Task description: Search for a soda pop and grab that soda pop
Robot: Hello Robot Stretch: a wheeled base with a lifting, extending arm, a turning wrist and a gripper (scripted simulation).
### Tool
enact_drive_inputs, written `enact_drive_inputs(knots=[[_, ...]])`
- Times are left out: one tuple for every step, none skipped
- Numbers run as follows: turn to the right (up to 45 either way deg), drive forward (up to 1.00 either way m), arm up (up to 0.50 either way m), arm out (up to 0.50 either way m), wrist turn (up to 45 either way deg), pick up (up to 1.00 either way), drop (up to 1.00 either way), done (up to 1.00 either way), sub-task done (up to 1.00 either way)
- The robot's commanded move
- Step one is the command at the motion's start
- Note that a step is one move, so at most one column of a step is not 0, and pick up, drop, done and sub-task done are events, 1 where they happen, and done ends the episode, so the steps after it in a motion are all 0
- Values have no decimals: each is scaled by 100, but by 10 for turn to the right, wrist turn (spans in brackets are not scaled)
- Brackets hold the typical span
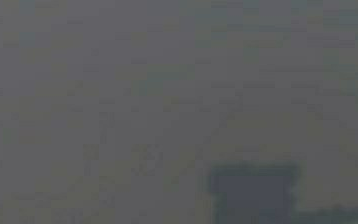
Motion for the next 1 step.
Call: enact_drive_inputs(knots=[[0, 0, -12, 0, 0, 0, 0, 0, 0]])
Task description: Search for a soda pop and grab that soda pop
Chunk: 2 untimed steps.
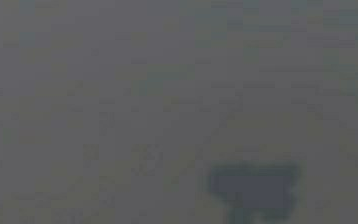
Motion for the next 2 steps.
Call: enact_drive_inputs(knots=[[0, 0, 0, 0, 0, 100, 0, 0, 0], [0, 0, 10, 0, 0, 0, 0, 0, 0]])
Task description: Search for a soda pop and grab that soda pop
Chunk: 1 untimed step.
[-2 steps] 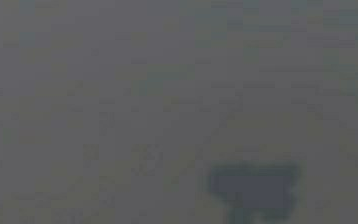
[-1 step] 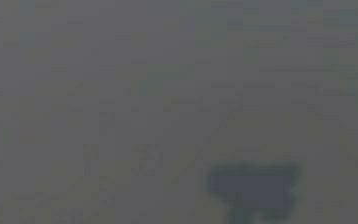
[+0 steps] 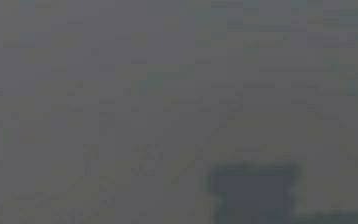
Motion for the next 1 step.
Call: enact_drive_inputs(knots=[[0, 0, 0, 0, 0, 0, 0, 100, 0]])
